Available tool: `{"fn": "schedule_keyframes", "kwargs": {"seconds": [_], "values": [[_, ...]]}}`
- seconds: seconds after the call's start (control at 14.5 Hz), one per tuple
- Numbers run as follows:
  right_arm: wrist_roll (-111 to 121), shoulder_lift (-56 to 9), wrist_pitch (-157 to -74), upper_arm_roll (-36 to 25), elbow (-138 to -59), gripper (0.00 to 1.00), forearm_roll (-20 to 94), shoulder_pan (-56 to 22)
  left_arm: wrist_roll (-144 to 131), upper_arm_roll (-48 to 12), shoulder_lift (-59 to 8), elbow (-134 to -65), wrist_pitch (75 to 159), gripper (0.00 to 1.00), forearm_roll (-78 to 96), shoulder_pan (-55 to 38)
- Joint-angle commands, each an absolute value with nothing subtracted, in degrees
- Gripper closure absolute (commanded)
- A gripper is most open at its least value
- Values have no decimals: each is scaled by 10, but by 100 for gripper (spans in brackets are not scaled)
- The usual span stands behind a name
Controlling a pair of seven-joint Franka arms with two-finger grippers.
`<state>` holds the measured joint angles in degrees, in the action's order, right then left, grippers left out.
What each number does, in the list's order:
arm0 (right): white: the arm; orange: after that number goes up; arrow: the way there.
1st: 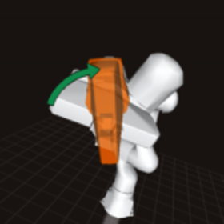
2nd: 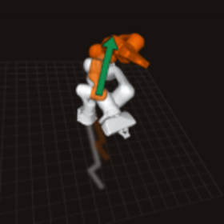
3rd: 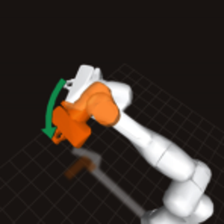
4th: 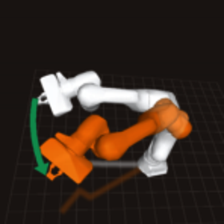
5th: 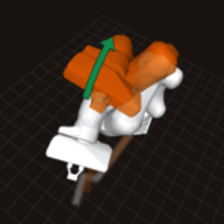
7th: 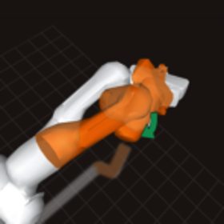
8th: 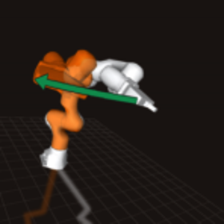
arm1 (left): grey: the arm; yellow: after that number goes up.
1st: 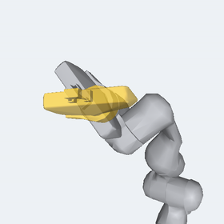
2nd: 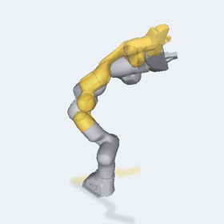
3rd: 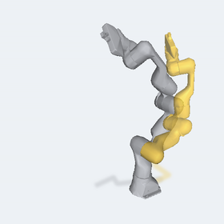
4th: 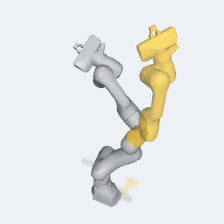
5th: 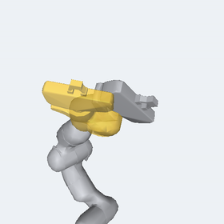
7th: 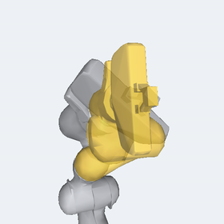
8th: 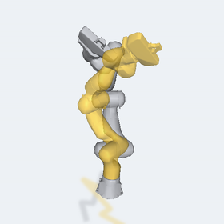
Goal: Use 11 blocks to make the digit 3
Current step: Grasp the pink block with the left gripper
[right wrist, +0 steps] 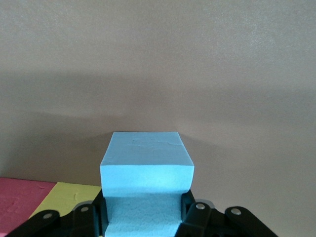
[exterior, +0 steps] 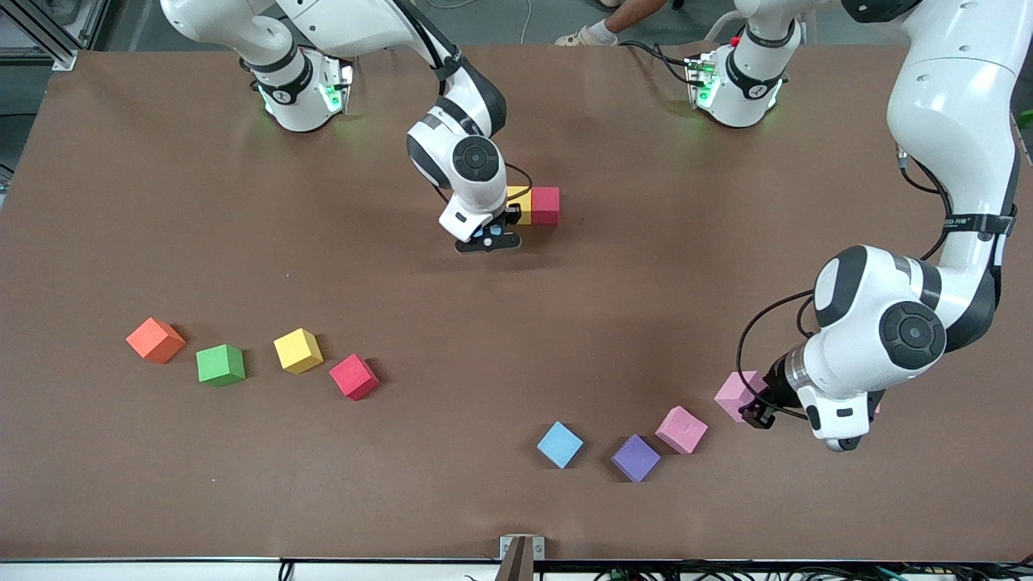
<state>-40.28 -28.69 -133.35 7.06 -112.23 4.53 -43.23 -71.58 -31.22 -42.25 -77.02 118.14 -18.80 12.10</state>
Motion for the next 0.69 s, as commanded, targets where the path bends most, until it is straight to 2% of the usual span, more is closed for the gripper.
{"fn": "schedule_keyframes", "kwargs": {"seconds": [0.0, 0.21, 0.28, 0.34, 0.41, 0.62], "values": [[-416, -277, -1335, 69, -1149, 57, 52, -442, -737, -314, -410, -779, 1173, 85, -168, 126], [-416, -277, -1335, 69, -1149, 57, 52, -442, -739, -314, -409, -777, 1173, 85, -152, 126], [-416, -277, -1331, 69, -1149, 53, 52, -442, -739, -314, -409, -777, 1173, 85, -152, 126], [-417, -277, -1330, 69, -1148, 32, 52, -443, -739, -314, -409, -777, 1173, 85, -152, 126], [-418, -277, -1330, 69, -1148, 0, 52, -442, -740, -314, -409, -777, 1173, 85, -152, 126], [-417, -274, -1331, 68, -1142, 0, 52, -439, -741, -314, -409, -777, 1173, 85, -152, 126]]}}
